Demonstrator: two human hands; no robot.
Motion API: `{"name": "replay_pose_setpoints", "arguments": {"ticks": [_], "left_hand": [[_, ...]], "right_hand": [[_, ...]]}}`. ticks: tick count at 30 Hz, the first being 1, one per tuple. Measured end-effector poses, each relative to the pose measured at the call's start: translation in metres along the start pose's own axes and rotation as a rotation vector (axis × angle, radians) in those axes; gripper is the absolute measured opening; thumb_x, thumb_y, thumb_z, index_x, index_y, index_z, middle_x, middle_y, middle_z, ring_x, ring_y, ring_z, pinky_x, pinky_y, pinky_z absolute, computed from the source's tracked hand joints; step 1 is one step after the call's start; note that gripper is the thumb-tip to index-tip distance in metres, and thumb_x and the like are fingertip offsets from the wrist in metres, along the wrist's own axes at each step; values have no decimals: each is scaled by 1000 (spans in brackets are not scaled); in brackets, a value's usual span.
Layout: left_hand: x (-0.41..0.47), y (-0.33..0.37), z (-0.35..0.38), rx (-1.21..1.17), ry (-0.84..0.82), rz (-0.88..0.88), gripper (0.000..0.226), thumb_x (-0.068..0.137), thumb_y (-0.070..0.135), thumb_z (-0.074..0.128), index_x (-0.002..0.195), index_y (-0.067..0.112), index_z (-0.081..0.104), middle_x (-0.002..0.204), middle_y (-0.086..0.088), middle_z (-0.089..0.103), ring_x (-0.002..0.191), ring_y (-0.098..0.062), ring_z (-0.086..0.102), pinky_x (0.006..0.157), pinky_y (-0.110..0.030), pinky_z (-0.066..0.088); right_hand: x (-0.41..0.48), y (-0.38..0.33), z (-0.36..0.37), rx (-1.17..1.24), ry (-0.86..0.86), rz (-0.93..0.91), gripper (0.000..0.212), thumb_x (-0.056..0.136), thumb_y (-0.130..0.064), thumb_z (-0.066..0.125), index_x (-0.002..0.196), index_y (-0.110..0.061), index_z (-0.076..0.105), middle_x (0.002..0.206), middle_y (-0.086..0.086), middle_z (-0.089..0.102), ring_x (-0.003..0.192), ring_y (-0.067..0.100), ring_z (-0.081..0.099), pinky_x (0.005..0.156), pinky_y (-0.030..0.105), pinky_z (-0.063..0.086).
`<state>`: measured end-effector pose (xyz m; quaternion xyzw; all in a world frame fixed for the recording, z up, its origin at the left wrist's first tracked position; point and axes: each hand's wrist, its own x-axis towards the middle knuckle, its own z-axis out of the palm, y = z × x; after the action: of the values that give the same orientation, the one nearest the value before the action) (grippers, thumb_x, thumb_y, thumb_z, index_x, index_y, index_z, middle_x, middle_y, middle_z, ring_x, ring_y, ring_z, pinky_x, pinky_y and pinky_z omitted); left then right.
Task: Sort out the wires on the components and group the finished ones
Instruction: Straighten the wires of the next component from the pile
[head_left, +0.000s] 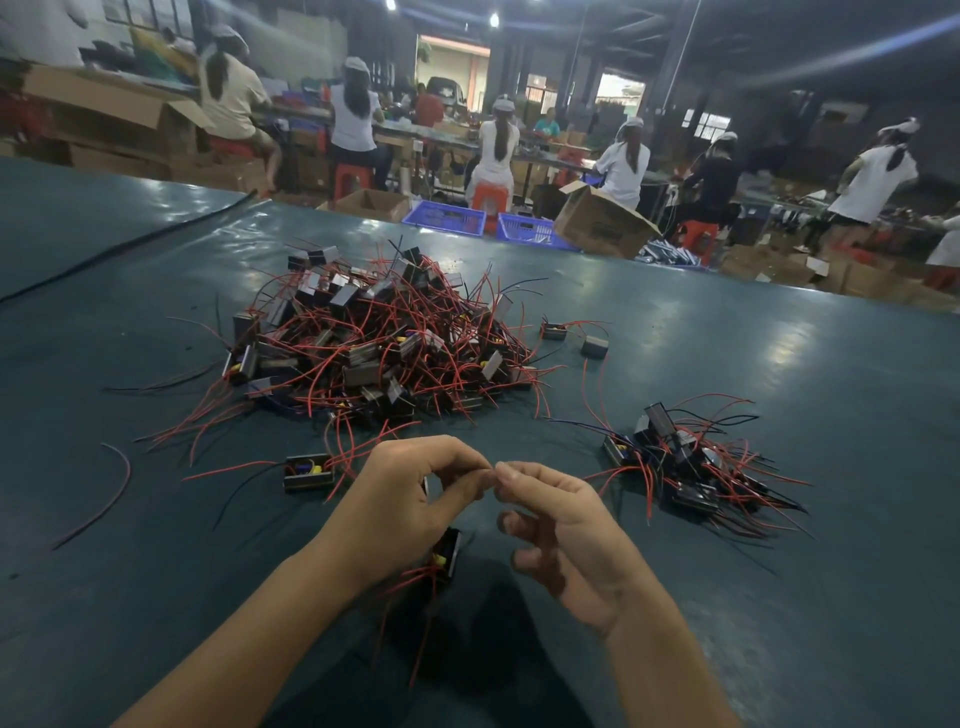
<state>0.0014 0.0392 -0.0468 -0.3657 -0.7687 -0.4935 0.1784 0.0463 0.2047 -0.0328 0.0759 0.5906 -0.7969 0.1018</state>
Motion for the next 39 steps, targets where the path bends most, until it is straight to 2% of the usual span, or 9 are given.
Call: {"name": "replay_pose_setpoints", "arguments": {"ticks": [4, 8, 12, 20, 27, 30, 34, 36, 39], "left_hand": [[0, -1, 0, -1, 10, -6, 8, 86, 19, 68, 89, 15, 74, 78, 13, 70, 75, -6, 66, 68, -17, 50], [1, 0, -1, -38, 11, -28, 8, 88, 20, 67, 87, 16, 73, 75, 11, 70, 72, -7, 66, 67, -14, 49], [3, 3, -5, -175, -30, -133, 10, 86, 31, 64, 84, 25, 71, 73, 10, 70, 69, -10, 67, 63, -18, 52], [2, 1, -4, -232, 15, -198, 13, 86, 22, 70, 97, 23, 74, 88, 12, 74, 84, -9, 71, 74, -19, 55], [2, -18, -10, 43, 315, -262, 17, 89, 6, 66, 96, 21, 71, 88, 11, 71, 82, -6, 64, 74, -17, 51], [-2, -27, -12, 363, 254, -222, 16, 88, 7, 67, 101, 15, 72, 94, 6, 70, 89, -13, 63, 84, -32, 49], [-9, -35, -7, 669, 132, -278, 20, 86, 19, 68, 106, 19, 70, 108, 5, 66, 104, -21, 58, 92, -35, 36], [-11, -37, -5, 735, 91, -352, 26, 88, 27, 64, 113, 23, 68, 121, 4, 61, 116, -21, 52, 100, -38, 30], [-13, -40, -6, 817, 13, -496, 39, 91, 38, 56, 129, 29, 57, 142, 1, 45, 133, -22, 37, 109, -43, 25]], "right_hand": [[-3, -3, -4, -134, -7, -21, 27, 69, -35, 78, 87, -15, 73, 76, -4, 66, 57, 7, 57, 39, 17, 35], [-3, -2, -6, -313, 27, -233, 4, 87, -17, 70, 87, -13, 71, 75, -3, 69, 59, 6, 61, 40, 19, 40], [1, 3, -2, -429, 52, -417, 11, 93, -7, 63, 88, -17, 65, 72, -6, 66, 58, 9, 60, 40, 20, 43], [5, 5, -2, -378, 114, -465, 7, 94, -11, 61, 88, -14, 63, 72, -7, 64, 57, 10, 60, 40, 21, 44], [8, 1, -12, -166, 296, -577, 13, 97, -8, 56, 86, -14, 60, 70, -4, 61, 52, 10, 57, 38, 21, 41], [8, -8, -21, -52, 531, -733, 15, 100, -10, 52, 87, -17, 57, 67, -6, 64, 51, 9, 59, 37, 19, 41], [5, -21, -39, 27, 884, -951, 15, 101, -14, 50, 93, -26, 54, 77, -7, 70, 61, 6, 65, 39, 19, 47], [5, -21, -47, 26, 921, -941, 17, 100, -11, 49, 109, -24, 54, 103, -4, 70, 76, 7, 68, 42, 20, 50], [10, -17, -53, -16, 882, -785, 52, 99, -4, 49, 147, -17, 33, 126, -3, 60, 90, 4, 69, 46, 18, 52]]}}
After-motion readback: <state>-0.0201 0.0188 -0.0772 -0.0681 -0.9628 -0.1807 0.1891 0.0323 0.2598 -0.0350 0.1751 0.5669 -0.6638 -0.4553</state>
